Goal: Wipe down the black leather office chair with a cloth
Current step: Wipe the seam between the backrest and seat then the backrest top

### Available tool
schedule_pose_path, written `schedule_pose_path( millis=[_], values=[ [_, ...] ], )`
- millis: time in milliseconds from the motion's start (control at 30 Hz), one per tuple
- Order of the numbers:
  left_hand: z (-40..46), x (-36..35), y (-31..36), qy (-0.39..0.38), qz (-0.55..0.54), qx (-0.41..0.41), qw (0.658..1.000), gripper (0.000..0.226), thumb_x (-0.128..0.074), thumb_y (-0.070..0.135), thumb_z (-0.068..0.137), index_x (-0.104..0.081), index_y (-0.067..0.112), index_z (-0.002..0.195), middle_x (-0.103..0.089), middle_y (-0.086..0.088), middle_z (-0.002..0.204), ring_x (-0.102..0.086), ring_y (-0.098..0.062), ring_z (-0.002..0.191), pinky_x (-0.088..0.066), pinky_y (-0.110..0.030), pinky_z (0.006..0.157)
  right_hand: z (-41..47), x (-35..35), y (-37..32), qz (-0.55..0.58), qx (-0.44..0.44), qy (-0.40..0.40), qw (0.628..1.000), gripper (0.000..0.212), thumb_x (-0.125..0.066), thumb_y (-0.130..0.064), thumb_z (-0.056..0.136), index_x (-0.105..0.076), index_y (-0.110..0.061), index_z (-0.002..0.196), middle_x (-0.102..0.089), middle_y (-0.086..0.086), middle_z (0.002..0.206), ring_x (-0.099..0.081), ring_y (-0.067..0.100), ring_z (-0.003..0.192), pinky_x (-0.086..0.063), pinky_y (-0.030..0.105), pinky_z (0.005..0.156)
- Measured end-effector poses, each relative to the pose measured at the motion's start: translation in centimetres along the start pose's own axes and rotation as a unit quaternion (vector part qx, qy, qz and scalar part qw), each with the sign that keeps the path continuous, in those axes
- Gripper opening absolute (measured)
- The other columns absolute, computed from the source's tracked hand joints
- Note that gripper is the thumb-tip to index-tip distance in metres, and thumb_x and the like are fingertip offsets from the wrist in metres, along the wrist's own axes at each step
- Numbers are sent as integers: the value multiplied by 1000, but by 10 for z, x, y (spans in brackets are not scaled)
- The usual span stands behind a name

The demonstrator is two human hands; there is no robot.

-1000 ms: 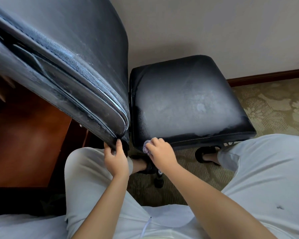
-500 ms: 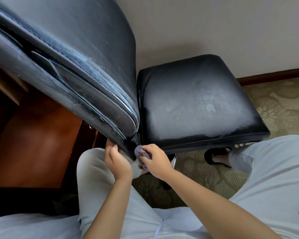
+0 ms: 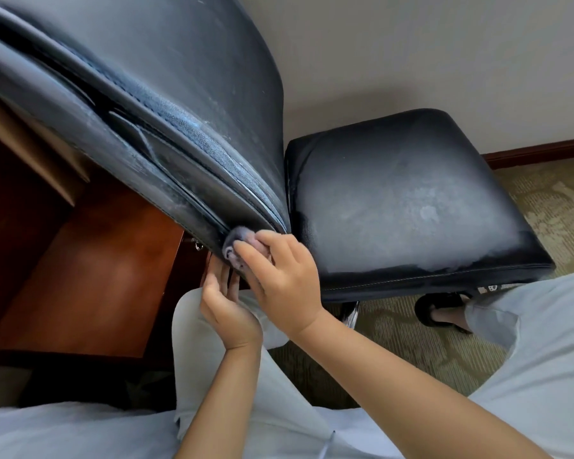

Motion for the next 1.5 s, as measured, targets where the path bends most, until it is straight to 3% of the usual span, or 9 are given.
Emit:
schedule_pose_path(
  millis=[133,367,500,733,900,1000,1167,1233,1500],
  values=[
    [-2,0,5,1,15,-18,1000,42,-25,20,99,-65,19,111,-68,3,115,-60,-8,113,-45,-26,96,5,-18,-2,-83,25,-36,996,17,-63,-5,83,-69,-4,99,-62,14,90,-49,25,68,-37,34,54],
    [-2,-3,7,24,10,-15,1000,37,-28,16,99,-65,23,103,-66,0,115,-60,-9,111,-47,-28,98,-92,-43,50,-172,-69,-240,953,26,-82,-4,54,-66,-10,73,-53,5,72,-47,22,59,-26,27,51],
    [-1,2,4,27,30,-17,999,40,-24,16,100,-63,18,108,-66,-1,115,-61,-7,107,-48,-27,95,-67,-27,31,-89,-68,-155,981,7,-69,-10,80,-68,-7,86,-58,8,80,-48,23,62,-36,29,51],
    [3,5,1,35,32,-8,999,43,-27,25,100,-69,20,100,-70,-1,110,-63,-11,107,-47,-27,92,-18,-8,17,76,-194,-13,978,21,-59,-22,91,-70,-6,100,-65,7,94,-60,22,83,-50,30,72],
    [4,2,2,24,22,-2,999,42,-26,24,100,-68,20,100,-71,1,104,-66,-6,97,-50,-15,78,-35,-26,23,45,-220,-56,973,25,-52,-26,91,-67,-6,88,-57,7,79,-55,20,67,-47,32,50],
    [9,3,2,16,6,11,1000,44,-24,23,102,-67,15,101,-70,1,101,-66,-9,100,-51,-21,85,-56,-34,35,16,-236,-94,967,24,-51,-25,89,-65,-7,83,-56,6,76,-53,21,62,-43,29,43],
    [19,5,-2,-11,-12,54,998,49,-22,32,103,-67,11,100,-69,-5,107,-63,-11,105,-48,-25,89,-80,-50,52,52,-344,-180,920,20,-54,-24,92,-67,-9,92,-58,6,86,-57,24,74,-49,39,57],
    [18,3,-3,-29,-14,59,998,50,-21,35,103,-66,13,100,-69,-3,106,-63,-10,105,-47,-23,90,-76,-46,50,87,-370,-167,910,21,-53,-25,94,-67,-10,93,-58,4,87,-56,19,77,-49,40,65],
    [24,11,-11,-38,12,92,995,48,-30,46,99,-68,16,106,-69,-4,115,-61,-16,114,-38,-36,110,1,-18,9,100,-226,-19,969,25,-52,-30,92,-69,-12,96,-62,0,84,-59,15,75,-47,28,58]
  ],
)
Point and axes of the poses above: each hand's wrist, its own z-axis towards the middle knuckle, its own x-axis out of the back of the hand, y = z × x, the point moved 7 cm from there along z, towards the middle knuckle
